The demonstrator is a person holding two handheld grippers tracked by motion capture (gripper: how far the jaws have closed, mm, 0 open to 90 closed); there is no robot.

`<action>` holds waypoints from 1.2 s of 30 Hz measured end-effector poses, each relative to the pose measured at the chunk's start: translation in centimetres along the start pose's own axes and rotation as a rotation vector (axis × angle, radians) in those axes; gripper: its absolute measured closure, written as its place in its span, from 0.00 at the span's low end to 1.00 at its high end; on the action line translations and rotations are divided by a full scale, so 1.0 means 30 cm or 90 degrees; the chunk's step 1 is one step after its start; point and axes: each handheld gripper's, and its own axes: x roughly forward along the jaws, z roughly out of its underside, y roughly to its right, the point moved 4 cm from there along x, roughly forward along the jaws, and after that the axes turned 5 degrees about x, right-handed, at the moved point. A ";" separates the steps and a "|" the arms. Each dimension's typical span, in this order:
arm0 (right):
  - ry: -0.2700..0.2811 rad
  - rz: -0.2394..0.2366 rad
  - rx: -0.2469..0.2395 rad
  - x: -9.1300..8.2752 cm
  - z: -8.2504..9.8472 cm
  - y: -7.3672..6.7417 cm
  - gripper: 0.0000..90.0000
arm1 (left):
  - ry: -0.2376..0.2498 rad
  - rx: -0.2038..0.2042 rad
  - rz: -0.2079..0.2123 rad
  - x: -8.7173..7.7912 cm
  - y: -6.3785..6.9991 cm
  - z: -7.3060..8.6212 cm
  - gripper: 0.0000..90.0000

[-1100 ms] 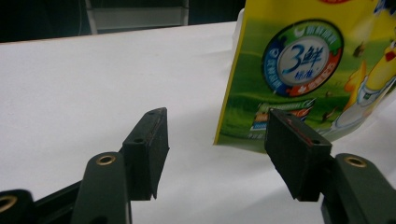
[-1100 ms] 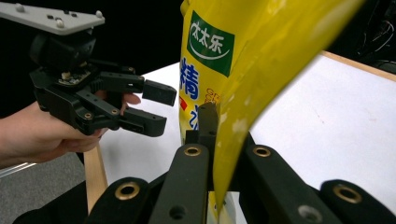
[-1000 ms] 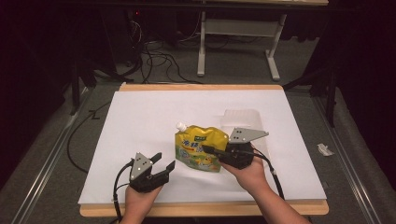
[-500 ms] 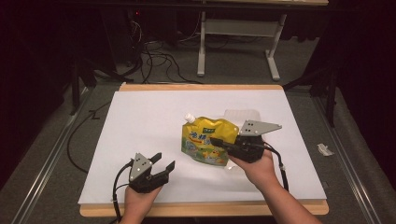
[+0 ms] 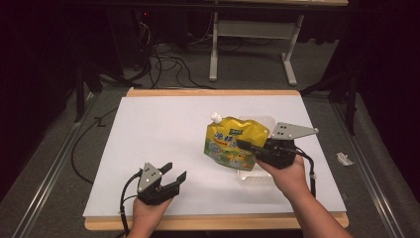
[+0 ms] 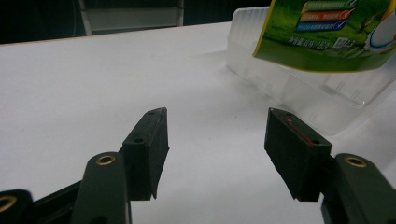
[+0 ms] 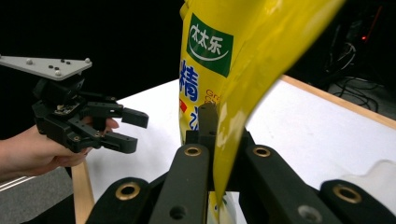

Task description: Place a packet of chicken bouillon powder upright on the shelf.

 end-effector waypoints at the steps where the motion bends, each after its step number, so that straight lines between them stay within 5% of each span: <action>1: 0.002 0.002 0.000 -0.008 -0.001 0.006 1.00 | 0.001 0.000 0.000 0.000 0.000 0.000 0.45; 22: 0.025 0.072 0.019 -0.177 0.018 0.155 1.00 | -0.001 -0.004 0.006 0.009 -0.001 0.003 0.45; 36: 0.019 0.109 0.024 -0.204 0.018 0.253 1.00 | 0.000 -0.003 0.010 0.003 -0.002 0.002 0.45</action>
